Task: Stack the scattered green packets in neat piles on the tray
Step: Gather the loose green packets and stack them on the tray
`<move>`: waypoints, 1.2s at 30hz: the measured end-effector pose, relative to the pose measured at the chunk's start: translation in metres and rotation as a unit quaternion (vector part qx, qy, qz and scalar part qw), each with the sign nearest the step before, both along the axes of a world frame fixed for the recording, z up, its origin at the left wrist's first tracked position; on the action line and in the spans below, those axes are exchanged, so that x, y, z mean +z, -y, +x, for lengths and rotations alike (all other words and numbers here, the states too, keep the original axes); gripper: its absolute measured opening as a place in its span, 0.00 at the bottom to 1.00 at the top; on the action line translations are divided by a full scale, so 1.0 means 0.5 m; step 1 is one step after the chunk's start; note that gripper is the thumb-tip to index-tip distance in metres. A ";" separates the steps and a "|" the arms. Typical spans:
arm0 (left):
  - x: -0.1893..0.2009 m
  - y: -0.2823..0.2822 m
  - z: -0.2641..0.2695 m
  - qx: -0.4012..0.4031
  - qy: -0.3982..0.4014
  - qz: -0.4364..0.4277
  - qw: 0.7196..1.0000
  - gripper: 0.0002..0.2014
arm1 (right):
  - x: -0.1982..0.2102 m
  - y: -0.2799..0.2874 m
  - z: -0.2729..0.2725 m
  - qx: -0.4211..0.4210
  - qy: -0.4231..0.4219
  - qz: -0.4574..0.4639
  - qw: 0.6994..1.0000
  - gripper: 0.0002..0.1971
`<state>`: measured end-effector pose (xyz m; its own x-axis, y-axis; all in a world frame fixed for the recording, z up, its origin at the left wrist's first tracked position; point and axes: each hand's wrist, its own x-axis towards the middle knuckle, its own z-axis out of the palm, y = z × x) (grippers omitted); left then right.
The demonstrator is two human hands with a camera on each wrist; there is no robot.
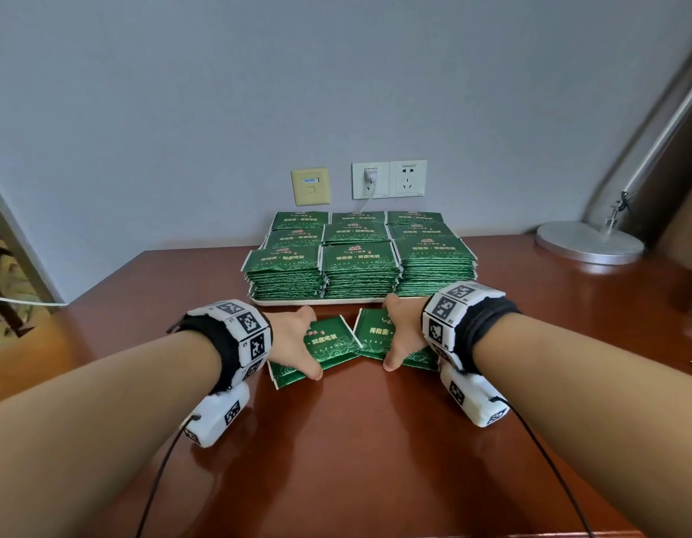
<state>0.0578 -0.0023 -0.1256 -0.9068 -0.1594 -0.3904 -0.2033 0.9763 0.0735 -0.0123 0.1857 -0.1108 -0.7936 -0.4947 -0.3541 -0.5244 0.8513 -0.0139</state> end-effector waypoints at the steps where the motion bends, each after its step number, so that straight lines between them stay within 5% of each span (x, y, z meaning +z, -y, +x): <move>1: 0.000 0.001 0.001 -0.003 0.002 0.002 1.000 0.53 | 0.003 -0.002 -0.001 0.001 0.004 0.008 1.000 0.53; 12: 0.116 0.067 -0.004 -0.007 -0.097 -0.009 0.995 0.47 | 0.065 0.011 -0.039 0.073 -0.099 -0.106 0.987 0.48; 21: 0.211 0.159 -0.107 0.004 -0.133 -0.039 0.990 0.46 | 0.130 0.058 -0.127 0.088 -0.149 -0.078 0.982 0.49; 36: 0.192 0.225 -0.310 -0.030 -0.082 -0.037 0.995 0.43 | 0.123 0.135 -0.215 0.090 -0.126 -0.051 0.987 0.50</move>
